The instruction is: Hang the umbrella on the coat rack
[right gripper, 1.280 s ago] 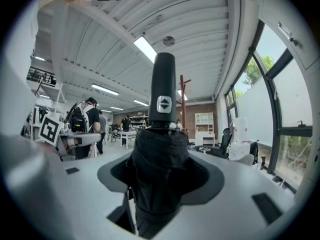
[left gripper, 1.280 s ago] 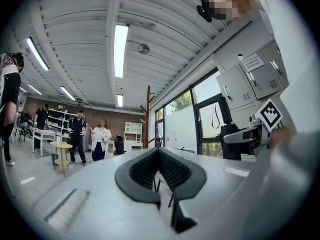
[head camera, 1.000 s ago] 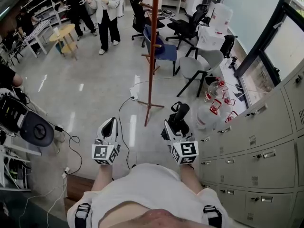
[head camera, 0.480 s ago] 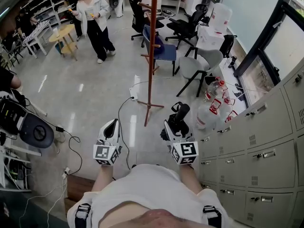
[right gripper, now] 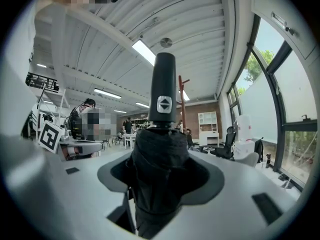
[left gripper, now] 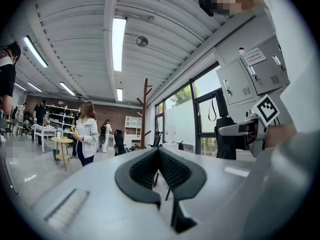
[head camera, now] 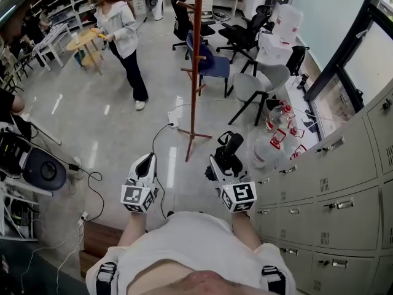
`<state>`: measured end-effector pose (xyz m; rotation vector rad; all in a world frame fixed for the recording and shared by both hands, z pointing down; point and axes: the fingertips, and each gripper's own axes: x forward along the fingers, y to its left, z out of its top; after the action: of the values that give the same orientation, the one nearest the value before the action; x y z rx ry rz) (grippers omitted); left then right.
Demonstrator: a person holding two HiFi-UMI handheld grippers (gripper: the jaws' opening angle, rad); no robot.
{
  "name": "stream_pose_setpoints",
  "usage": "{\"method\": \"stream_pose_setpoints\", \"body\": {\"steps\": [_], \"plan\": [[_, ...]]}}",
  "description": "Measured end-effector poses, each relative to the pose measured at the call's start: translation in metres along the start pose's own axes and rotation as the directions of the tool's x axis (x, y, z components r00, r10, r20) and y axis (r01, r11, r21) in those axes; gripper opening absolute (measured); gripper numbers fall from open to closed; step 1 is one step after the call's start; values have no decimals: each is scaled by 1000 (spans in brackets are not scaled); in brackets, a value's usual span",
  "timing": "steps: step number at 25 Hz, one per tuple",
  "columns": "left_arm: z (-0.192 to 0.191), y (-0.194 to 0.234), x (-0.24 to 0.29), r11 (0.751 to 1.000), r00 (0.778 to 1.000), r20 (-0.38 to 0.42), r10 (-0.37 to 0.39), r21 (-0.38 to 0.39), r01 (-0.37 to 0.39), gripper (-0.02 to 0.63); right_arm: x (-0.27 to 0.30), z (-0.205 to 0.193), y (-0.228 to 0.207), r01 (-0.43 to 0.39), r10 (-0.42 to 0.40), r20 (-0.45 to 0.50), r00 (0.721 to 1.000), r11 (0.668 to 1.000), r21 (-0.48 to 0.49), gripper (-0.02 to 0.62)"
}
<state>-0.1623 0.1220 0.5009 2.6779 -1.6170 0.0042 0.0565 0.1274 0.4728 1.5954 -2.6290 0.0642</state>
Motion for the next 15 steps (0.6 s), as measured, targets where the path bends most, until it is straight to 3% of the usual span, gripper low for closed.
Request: {"method": "stream_pose_setpoints", "body": {"steps": [10, 15], "plan": [[-1, -27, 12, 996, 997, 27, 75, -49, -73, 9, -7, -5, -28, -79, 79, 2, 997, 997, -5, 262], [-4, -42, 24, 996, 998, 13, 60, -71, -59, 9, -5, -8, -40, -100, 100, -7, 995, 995, 1, 262]]}}
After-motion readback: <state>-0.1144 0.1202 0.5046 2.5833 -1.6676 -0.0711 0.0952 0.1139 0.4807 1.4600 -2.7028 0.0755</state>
